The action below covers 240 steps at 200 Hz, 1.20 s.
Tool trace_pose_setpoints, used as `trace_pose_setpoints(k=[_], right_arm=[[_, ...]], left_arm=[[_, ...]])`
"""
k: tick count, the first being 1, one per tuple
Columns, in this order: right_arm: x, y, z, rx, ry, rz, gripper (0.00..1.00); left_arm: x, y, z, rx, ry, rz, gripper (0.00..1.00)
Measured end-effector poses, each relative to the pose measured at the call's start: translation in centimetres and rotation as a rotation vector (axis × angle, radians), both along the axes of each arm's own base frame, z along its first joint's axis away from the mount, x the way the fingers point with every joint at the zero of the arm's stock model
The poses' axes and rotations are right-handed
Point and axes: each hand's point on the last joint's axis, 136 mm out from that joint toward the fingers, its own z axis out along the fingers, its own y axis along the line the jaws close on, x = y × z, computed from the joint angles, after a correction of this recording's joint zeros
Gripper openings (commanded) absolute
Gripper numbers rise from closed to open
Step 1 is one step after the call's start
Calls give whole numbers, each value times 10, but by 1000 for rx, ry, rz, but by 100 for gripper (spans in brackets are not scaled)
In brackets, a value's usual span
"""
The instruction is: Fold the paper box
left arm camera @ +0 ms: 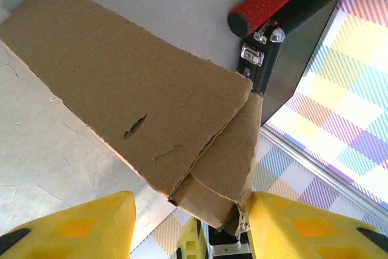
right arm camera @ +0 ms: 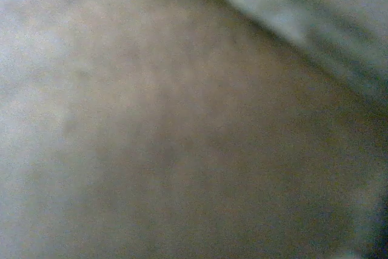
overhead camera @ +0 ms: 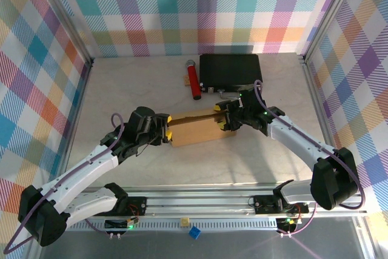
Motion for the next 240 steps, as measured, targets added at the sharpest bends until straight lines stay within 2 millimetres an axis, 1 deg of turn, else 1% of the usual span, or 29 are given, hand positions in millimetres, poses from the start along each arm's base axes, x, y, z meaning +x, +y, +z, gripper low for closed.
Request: trace_pose_setpoints(k=[27,49,74,77,90,97,109,168,174,186,194,232,236,240], right_arm=[[0,0,0,0,0,0,55],[0,0,0,0,0,0,55],[0,0,0,0,0,0,55],[0,0,0,0,-1,0,55],[1,0,0,-1,-3,-3,55],[1,-1,0,-1,-4,-4,55],[2,-1,0,-2,-3,-7,55],[2,-2,-1,-2,-1,-8,54],[2,-2,-1,-3,-1,-8,54],[2,-2,-1,-3,0,-8,54],[2,-2,-2,-4,2,-8,54],[3,-2,-3,-5,2,-10,54],[3,-2,-3,-5,2,-10,54],[3,-2,-3,-5,2,-10,54]], left_arm=[[2,7,4,-4,-10,24,60],[5,12,4,-3,-12,41,58],[6,11,4,-11,-11,39,51],[7,11,4,-13,-7,40,50],[9,9,1,-14,3,40,37],[9,8,-1,-12,7,36,33],[10,7,-2,-10,7,30,29],[8,6,-6,-26,4,27,29],[8,6,-6,-27,3,27,25],[8,6,-6,-30,4,27,9],[8,6,-7,-29,5,27,0],[9,6,-7,-37,-1,31,0],[9,6,-7,-37,-2,32,4],[9,6,-7,-37,-3,31,11]])
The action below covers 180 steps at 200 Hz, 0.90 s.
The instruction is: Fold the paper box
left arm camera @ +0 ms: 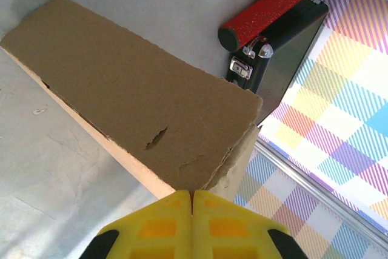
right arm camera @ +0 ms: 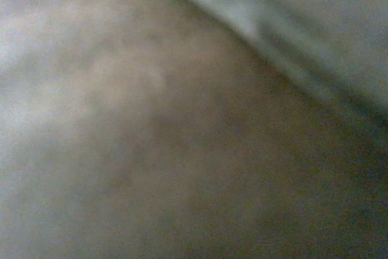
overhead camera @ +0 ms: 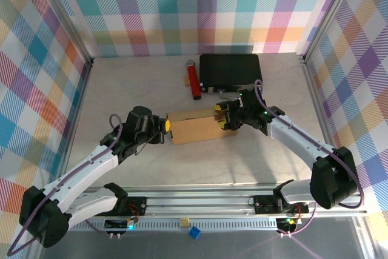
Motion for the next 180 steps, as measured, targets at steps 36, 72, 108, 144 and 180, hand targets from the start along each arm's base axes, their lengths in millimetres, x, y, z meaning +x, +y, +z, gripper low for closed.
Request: trace_pose_setpoints(k=[36,72,108,144,180], right_arm=[[0,0,0,0,0,2,53],[0,0,0,-3,-6,8,53],[0,0,0,-6,-12,15,52],[-1,1,0,-6,-14,18,51],[-1,1,0,-7,-15,20,51]], left_arm=[[-12,8,-1,64,34,-22,60],[-15,9,30,77,33,-38,68],[-11,2,25,66,123,-9,81],[0,-16,5,54,244,17,83],[14,-26,10,82,264,21,84]])
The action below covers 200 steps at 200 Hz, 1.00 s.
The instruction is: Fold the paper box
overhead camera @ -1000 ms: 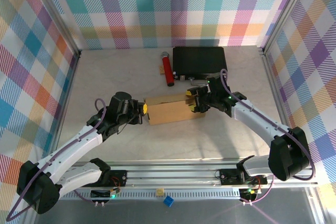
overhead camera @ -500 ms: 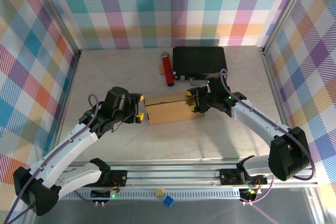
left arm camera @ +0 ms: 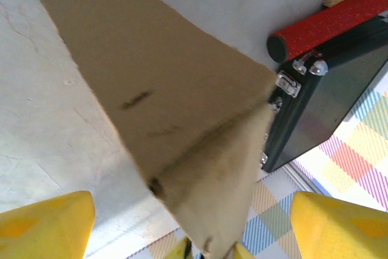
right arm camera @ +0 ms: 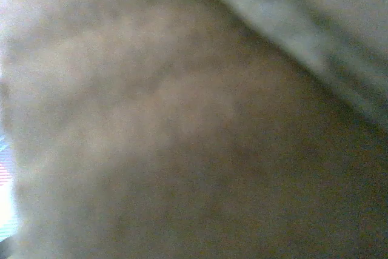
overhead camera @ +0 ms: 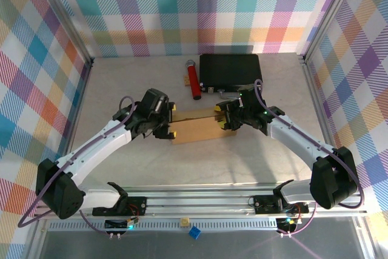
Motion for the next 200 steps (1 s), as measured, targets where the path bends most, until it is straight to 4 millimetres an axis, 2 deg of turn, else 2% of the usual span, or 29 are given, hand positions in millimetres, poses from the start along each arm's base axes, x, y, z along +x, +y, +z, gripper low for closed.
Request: trace_pose_setpoints(k=[22,39,78,118,200], right_arm=[[-1,0,-1,0,1,2,51],[-3,-1,-1,1,1,4,51],[-4,-1,-1,1,-4,11,51],[-4,-1,-1,-3,-14,19,47],[-12,-3,-1,6,-17,35,43]], left_arm=[[7,-3,14,4,-10,5,84],[8,-6,15,11,-1,1,83],[4,-11,-7,61,73,-17,81],[0,-15,-10,67,79,-31,81],[1,-15,-37,105,127,-30,82]])
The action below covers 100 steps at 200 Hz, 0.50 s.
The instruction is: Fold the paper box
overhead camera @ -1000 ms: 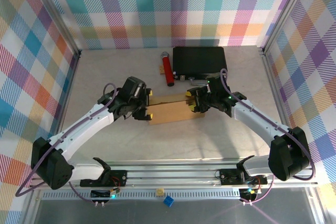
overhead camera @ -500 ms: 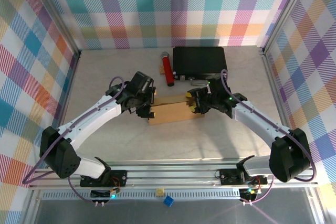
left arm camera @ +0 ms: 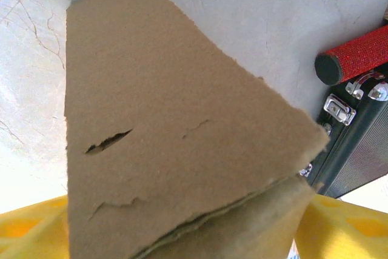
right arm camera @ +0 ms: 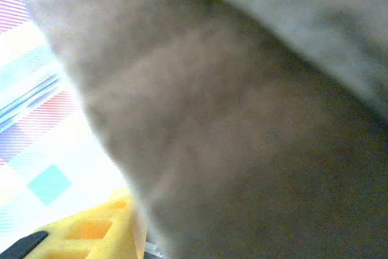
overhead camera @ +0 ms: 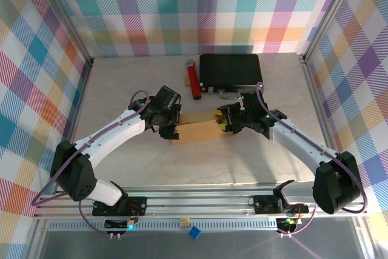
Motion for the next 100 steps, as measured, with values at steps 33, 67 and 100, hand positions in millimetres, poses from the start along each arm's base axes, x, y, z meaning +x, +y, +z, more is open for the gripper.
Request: trace_pose_setpoints(k=[33,67,100], right_arm=[[0,0,0,0,0,2,42],[-2,-1,-2,-13,-6,19,50],[-10,-5,-3,-39,-1,42,60]], left_arm=[[1,-2,-6,1,1,-2,73],[2,-1,-8,6,-5,3,58],[3,1,-9,9,-12,7,54]])
